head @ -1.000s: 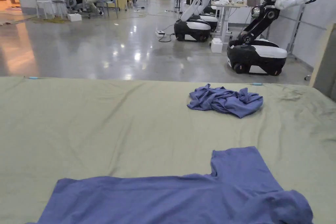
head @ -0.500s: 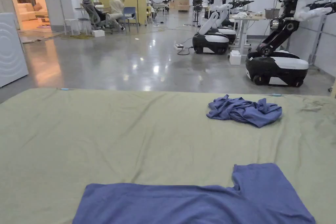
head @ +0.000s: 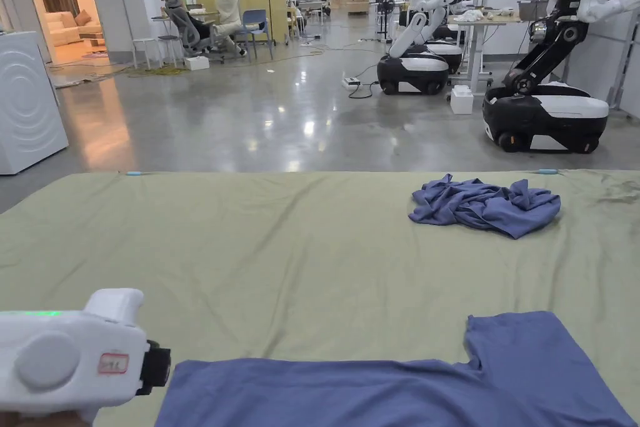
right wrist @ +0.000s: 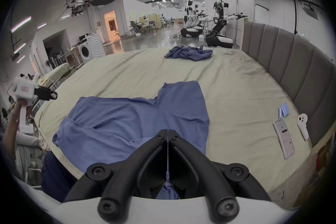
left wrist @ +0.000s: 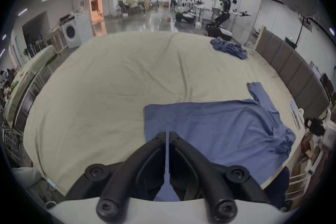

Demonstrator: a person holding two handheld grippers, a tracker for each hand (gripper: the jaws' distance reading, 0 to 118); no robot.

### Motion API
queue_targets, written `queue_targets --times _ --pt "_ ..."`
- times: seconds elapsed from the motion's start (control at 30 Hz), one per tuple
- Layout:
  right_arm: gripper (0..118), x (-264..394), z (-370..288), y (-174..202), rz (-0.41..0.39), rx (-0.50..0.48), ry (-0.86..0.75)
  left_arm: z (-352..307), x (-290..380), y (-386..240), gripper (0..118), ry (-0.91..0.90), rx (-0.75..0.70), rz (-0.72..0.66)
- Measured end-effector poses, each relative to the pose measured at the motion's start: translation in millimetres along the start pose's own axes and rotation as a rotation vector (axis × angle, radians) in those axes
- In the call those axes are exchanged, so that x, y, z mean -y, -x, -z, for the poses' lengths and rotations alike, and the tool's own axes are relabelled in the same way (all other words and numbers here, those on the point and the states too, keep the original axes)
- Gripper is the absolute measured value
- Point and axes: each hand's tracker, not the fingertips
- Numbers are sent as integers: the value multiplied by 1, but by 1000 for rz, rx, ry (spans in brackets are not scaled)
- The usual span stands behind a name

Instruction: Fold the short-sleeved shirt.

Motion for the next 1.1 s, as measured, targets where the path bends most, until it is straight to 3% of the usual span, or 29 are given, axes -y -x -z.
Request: queue_targets --times 0.07,0.1,0.13,0.2,0.33,0.37,0.4,0.43,0.53,0.57,0.6,0.67,0.7,0.73,0.8,0.93,1.0,1.03,1.1 --pt "3 -2 8 -5 5 5 6 33 -22 4 4 50 -19 -40" --pt "3 -3 12 -7 8 9 7 53 -32 10 11 78 -19 -86" --pt "3 -3 15 -9 12 11 9 72 -40 16 34 121 -24 -131" --pt "3 -2 21 -13 23 12 14 108 -51 23 118 226 -40 -191" --pt "3 5 37 -20 37 20 49 157 -47 32 118 303 -107 -207" --pt "3 7 41 -21 40 25 61 161 -46 32 102 301 -127 -193" --pt "3 9 45 -24 44 29 76 162 -44 29 59 278 -144 -186" --pt "3 10 49 -25 46 31 86 160 -43 27 45 261 -152 -173" --pt "3 9 61 -28 56 32 109 151 -38 16 35 223 -88 -128" --pt "3 5 64 -29 63 24 110 144 -37 15 16 217 -50 -107" --pt "3 1 67 -29 69 12 106 143 -35 12 6 222 -3 -124" --pt "4 -16 77 -33 88 -9 81 137 -32 8 5 221 -6 -122" --pt "17 -25 84 -36 92 -8 71 132 -30 6 5 208 -3 -118" --pt "42 -36 95 -42 94 2 66 127 -29 2 5 198 3 -107" --pt "117 -56 128 -53 99 31 126 116 -27 -4 5 168 6 -74" --pt "116 -78 207 -78 136 54 316 100 -25 -9 5 137 49 -56" --pt "107 -76 235 -88 166 88 405 91 -22 -16 5 127 45 -39" --pt "95 -73 247 -93 190 103 449 91 -21 -17 5 122 37 -27" --pt "53 -65 265 -102 252 137 534 88 -20 -18 5 117 18 -15"
